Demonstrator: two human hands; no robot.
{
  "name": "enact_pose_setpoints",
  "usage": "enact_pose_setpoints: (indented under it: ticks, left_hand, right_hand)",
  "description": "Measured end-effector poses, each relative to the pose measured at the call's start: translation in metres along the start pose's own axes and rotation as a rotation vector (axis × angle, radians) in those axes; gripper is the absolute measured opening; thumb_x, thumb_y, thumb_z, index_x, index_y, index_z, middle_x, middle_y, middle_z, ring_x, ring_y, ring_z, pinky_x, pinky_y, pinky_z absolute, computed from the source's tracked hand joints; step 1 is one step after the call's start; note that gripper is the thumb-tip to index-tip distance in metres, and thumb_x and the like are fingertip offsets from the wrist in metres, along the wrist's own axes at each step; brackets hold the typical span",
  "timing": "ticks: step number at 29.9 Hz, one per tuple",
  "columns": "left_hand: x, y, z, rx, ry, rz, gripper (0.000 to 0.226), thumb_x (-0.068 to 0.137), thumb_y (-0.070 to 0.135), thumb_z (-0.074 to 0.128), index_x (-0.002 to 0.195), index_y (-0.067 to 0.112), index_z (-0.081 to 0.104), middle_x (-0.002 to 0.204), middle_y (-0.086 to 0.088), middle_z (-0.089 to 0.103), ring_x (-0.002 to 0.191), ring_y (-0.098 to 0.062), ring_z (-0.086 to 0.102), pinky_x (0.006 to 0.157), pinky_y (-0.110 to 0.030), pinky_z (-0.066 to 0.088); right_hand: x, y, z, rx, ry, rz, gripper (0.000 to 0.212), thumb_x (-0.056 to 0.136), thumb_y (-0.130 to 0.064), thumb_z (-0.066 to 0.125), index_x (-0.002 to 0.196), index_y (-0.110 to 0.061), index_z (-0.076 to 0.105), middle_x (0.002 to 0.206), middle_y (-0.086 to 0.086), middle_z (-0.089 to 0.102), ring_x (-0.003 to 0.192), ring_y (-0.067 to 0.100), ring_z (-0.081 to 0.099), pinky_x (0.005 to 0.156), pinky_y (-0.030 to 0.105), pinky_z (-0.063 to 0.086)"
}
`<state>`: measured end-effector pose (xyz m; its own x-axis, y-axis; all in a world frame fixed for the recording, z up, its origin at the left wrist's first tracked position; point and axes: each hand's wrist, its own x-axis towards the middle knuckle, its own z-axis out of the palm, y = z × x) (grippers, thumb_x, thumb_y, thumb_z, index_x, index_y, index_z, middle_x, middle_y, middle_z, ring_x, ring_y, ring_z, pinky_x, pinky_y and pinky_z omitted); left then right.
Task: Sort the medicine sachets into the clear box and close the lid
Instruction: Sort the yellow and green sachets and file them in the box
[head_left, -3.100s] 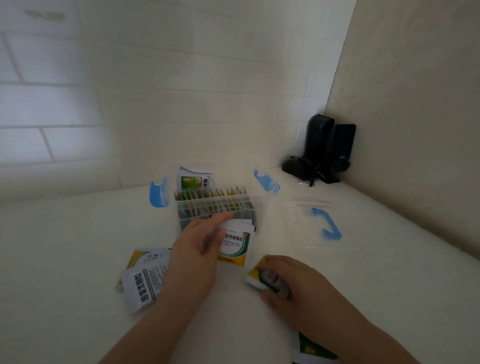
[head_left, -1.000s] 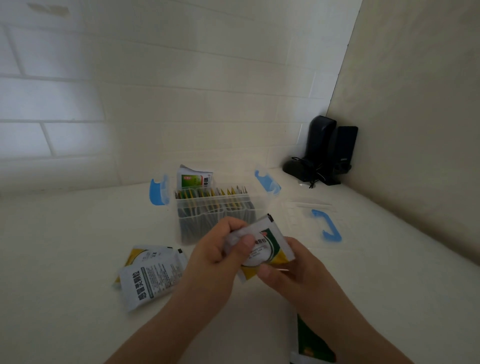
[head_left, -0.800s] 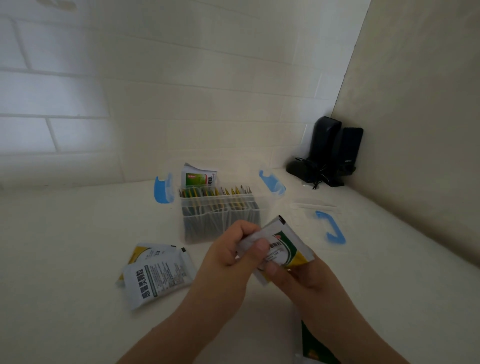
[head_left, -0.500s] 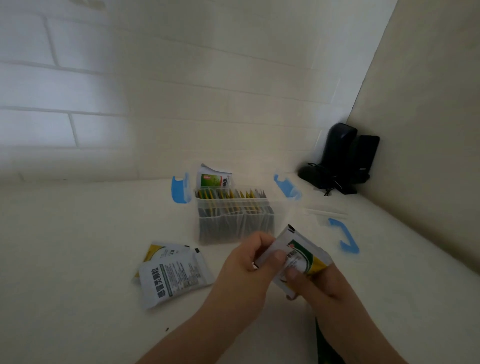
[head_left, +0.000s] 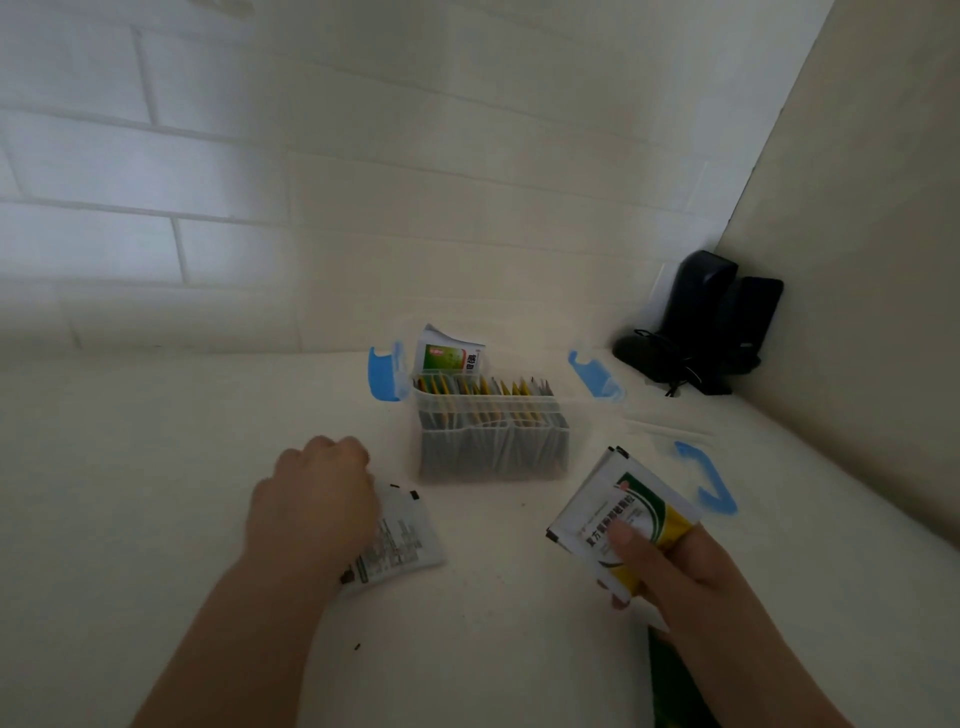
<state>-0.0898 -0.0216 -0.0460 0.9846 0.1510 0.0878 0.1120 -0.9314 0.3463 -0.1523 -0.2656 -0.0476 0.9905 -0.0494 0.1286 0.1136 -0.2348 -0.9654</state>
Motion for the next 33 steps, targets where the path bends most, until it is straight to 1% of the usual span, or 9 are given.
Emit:
enact_pose_setpoints:
  ticks: [3, 8, 11, 13, 20, 22, 25, 29, 33]
  left_hand:
    - [0.000, -0.004, 0.003, 0.064, -0.095, -0.008, 0.035, 0.089, 0.034, 0.048, 0.119, 0.017, 0.050, 0.120, -0.010, 0.050, 0.111, -0.028, 0.045, 0.093, -0.037, 0.042]
    - [-0.002, 0.001, 0.000, -0.127, -0.158, -0.053, 0.033, 0.081, 0.034, 0.063, 0.109, 0.019, 0.057, 0.101, -0.002, 0.059, 0.093, -0.019, 0.055, 0.077, -0.028, 0.044]
    - [-0.006, 0.008, -0.004, -0.210, -0.043, 0.049, 0.008, 0.082, 0.033, 0.060, 0.080, 0.026, 0.059, 0.074, 0.007, 0.056, 0.071, -0.011, 0.054, 0.063, -0.024, 0.042]
    - [-0.008, 0.013, -0.007, -0.304, 0.071, 0.140, 0.017, 0.083, 0.037, 0.056, 0.069, 0.028, 0.055, 0.070, 0.011, 0.058, 0.065, -0.004, 0.054, 0.054, -0.021, 0.038]
    - [-0.025, 0.033, -0.024, -0.557, 0.489, 0.390, 0.010, 0.083, 0.032, 0.054, 0.075, 0.035, 0.047, 0.071, 0.027, 0.055, 0.063, 0.006, 0.059, 0.045, -0.008, 0.040]
    - [-0.027, 0.039, -0.023, -0.796, 0.397, 0.331, 0.011, 0.082, 0.028, 0.057, 0.074, 0.029, 0.049, 0.075, 0.027, 0.060, 0.068, 0.009, 0.062, 0.051, -0.008, 0.048]
    - [-0.031, 0.054, -0.010, -1.150, 0.073, 0.214, 0.014, 0.082, 0.016, 0.061, 0.073, 0.025, 0.056, 0.077, 0.008, 0.071, 0.066, -0.004, 0.067, 0.054, -0.018, 0.054]
    - [-0.043, 0.074, 0.008, -1.157, -0.062, 0.201, 0.009, 0.082, 0.018, 0.061, 0.076, 0.018, 0.054, 0.081, 0.005, 0.072, 0.068, -0.006, 0.067, 0.067, -0.032, 0.059]
    - [-0.049, 0.083, 0.017, -1.367, -0.210, 0.124, 0.018, 0.081, 0.005, 0.062, 0.083, 0.015, 0.048, 0.090, -0.002, 0.069, 0.068, -0.010, 0.070, 0.055, -0.026, 0.057]
  right_hand:
    - [0.000, 0.001, 0.000, -0.001, -0.010, 0.010, 0.037, 0.066, -0.038, 0.057, 0.099, -0.022, 0.061, 0.083, -0.006, 0.073, 0.066, 0.010, 0.066, 0.053, 0.023, 0.052]
    - [0.000, 0.005, 0.001, -0.064, -0.027, 0.024, 0.040, 0.063, -0.048, 0.055, 0.100, -0.031, 0.059, 0.091, -0.018, 0.071, 0.080, 0.005, 0.067, 0.069, 0.024, 0.052]
    - [0.000, 0.007, 0.003, -0.069, -0.022, 0.041, 0.045, 0.062, -0.048, 0.055, 0.104, -0.029, 0.059, 0.091, -0.009, 0.073, 0.084, 0.008, 0.067, 0.076, 0.028, 0.054]
    - [0.001, 0.007, 0.003, -0.058, -0.016, 0.045, 0.045, 0.063, -0.045, 0.056, 0.105, -0.030, 0.058, 0.093, -0.007, 0.072, 0.084, 0.010, 0.067, 0.074, 0.029, 0.054]
    - [0.005, 0.008, -0.001, 0.030, 0.061, 0.042, 0.020, 0.077, -0.028, 0.059, 0.097, -0.031, 0.060, 0.084, -0.009, 0.073, 0.071, 0.009, 0.067, 0.052, 0.018, 0.052]
    - [0.006, 0.007, -0.001, 0.061, 0.094, 0.051, 0.017, 0.078, -0.026, 0.060, 0.094, -0.031, 0.060, 0.081, -0.008, 0.073, 0.068, 0.012, 0.068, 0.050, 0.019, 0.051]
    - [0.004, 0.004, 0.000, 0.112, 0.078, 0.046, 0.028, 0.069, -0.034, 0.061, 0.097, -0.030, 0.060, 0.082, -0.008, 0.074, 0.065, 0.013, 0.067, 0.051, 0.022, 0.052]
    - [0.002, 0.002, 0.004, 0.136, 0.052, 0.033, 0.037, 0.064, -0.038, 0.060, 0.101, -0.034, 0.059, 0.086, -0.009, 0.074, 0.067, 0.012, 0.068, 0.052, 0.021, 0.053]
    - [0.001, -0.001, 0.005, 0.171, 0.043, -0.016, 0.037, 0.064, -0.040, 0.059, 0.101, -0.040, 0.056, 0.086, -0.010, 0.073, 0.067, 0.011, 0.068, 0.051, 0.018, 0.052]
